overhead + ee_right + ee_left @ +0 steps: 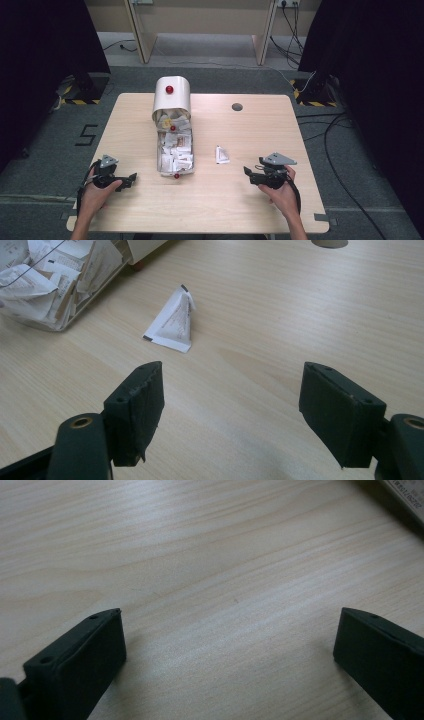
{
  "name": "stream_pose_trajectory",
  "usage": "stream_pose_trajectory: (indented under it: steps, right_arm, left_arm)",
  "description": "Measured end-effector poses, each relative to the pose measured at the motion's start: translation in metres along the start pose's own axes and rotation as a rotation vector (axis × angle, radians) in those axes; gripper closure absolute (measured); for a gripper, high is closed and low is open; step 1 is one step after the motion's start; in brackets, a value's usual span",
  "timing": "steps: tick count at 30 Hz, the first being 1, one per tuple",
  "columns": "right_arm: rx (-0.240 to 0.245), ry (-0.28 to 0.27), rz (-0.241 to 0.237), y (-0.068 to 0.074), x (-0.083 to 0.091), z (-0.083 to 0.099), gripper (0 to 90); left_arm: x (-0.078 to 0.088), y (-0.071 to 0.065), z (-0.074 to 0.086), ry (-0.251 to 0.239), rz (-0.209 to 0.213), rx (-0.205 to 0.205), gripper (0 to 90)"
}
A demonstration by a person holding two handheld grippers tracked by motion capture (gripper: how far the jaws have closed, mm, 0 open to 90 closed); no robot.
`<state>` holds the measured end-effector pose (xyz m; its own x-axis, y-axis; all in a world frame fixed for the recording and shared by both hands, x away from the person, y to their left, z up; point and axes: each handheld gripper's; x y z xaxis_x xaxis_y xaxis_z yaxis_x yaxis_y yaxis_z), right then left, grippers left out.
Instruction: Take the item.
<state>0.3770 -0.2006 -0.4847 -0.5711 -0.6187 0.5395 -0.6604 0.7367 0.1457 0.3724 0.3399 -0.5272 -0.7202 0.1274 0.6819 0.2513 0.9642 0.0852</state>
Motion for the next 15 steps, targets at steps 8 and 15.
stream_pose_trajectory:
  steps: [8,15]
  right_arm:
    - [-0.009,0.007,0.010,-0.002,0.006,0.008,22.4]
    - [-0.014,0.016,0.018,-0.001,0.009,0.015,16.5]
  left_arm:
    - [0.000,0.000,0.000,0.000,0.000,0.000,0.0]
    - [0.000,0.000,0.000,0.000,0.000,0.000,0.0]
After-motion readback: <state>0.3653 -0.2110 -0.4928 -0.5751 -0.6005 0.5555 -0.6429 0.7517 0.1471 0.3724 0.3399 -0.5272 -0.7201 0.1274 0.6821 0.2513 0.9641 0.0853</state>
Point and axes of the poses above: each handheld gripper's, and its own axes: x roughly backward along the jaws, z roughly out of its underside, y roughly to its left, and after that the axes turned 9 degrees about -z, right-handed
